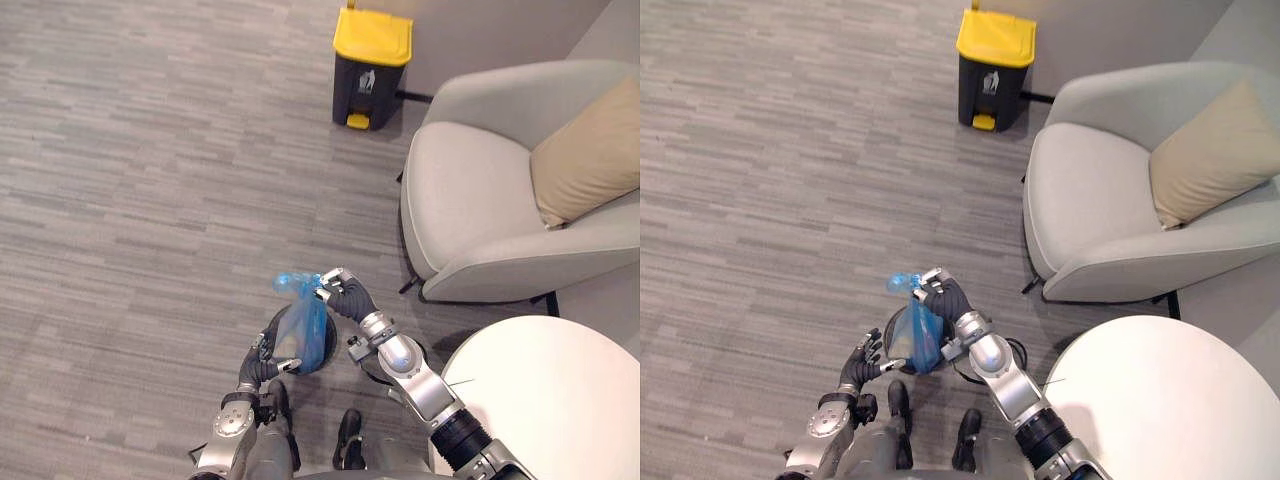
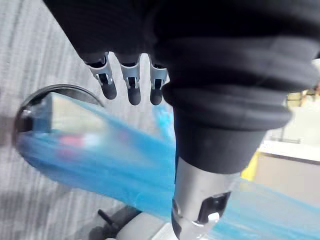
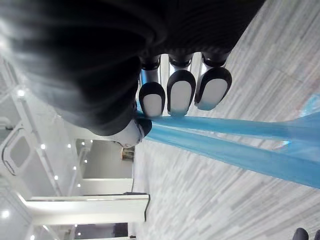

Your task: Gather rubbish on tea table into small bin, then transfer packed bag to large trash can.

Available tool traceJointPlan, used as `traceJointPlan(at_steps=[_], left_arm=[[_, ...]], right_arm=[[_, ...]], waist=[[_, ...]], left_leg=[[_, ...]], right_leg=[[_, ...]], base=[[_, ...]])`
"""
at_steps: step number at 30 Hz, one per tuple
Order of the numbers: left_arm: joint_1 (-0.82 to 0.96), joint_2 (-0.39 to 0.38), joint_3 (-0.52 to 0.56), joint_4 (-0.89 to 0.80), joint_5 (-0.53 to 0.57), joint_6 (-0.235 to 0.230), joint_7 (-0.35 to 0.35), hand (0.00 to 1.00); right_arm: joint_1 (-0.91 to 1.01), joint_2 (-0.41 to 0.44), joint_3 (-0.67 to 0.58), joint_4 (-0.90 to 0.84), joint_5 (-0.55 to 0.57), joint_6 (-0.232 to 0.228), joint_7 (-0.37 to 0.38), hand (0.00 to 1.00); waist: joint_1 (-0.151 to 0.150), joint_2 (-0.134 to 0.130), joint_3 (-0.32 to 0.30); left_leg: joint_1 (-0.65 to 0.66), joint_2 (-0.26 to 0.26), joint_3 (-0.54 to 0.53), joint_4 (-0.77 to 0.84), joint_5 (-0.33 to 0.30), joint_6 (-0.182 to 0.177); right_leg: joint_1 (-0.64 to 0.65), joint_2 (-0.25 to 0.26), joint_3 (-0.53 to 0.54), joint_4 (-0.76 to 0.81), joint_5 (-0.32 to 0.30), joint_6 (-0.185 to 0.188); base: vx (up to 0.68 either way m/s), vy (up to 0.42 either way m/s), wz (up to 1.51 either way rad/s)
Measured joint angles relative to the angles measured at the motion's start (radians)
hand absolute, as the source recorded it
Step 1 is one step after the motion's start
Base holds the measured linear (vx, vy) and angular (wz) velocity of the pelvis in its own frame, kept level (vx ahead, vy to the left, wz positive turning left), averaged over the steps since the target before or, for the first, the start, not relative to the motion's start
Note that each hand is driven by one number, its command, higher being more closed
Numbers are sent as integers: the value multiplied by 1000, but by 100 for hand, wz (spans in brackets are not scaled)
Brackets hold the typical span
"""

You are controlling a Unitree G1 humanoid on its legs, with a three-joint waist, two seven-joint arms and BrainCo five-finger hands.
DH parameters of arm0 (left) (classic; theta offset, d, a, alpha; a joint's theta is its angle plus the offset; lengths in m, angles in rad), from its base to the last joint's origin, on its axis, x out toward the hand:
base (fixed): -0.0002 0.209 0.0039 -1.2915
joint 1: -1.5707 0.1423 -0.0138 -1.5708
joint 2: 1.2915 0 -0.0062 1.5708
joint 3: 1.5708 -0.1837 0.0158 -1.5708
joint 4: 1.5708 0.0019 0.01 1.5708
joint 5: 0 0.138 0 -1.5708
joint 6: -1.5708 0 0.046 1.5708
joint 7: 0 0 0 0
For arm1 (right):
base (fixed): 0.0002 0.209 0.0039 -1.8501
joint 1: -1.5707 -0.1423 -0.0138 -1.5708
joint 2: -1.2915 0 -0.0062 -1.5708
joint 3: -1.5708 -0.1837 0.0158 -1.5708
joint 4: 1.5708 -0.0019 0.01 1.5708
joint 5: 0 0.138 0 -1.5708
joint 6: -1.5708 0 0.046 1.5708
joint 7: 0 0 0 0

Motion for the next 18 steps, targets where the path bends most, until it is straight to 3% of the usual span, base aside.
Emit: traceJointPlan(at_steps=[5, 9, 18], left_arm=[[46, 1, 0, -96, 0, 0, -22, 0], [63, -2, -12, -153, 0, -1, -40, 0], [90, 2, -44, -239, 1, -4, -55, 0]], right_arm=[[3, -12, -9, -63, 81, -14, 19, 100], [3, -34, -14, -83, 144, -15, 21, 100], [-6, -45, -9, -85, 182, -21, 23, 100]], waist=[[-8, 13, -17], [-7, 43, -35], [-6, 73, -60]], left_leg=[[65, -5, 0, -16, -1, -1], [76, -2, -3, -18, -1, -1], [103, 12, -21, -26, -4, -5]], right_leg=[[65, 4, 27, -42, 15, 0], [79, 9, 33, -54, 25, -1], [104, 28, 49, -83, 45, -7]], base=[[50, 16, -14], [-5, 7, -4], [-44, 10, -5]])
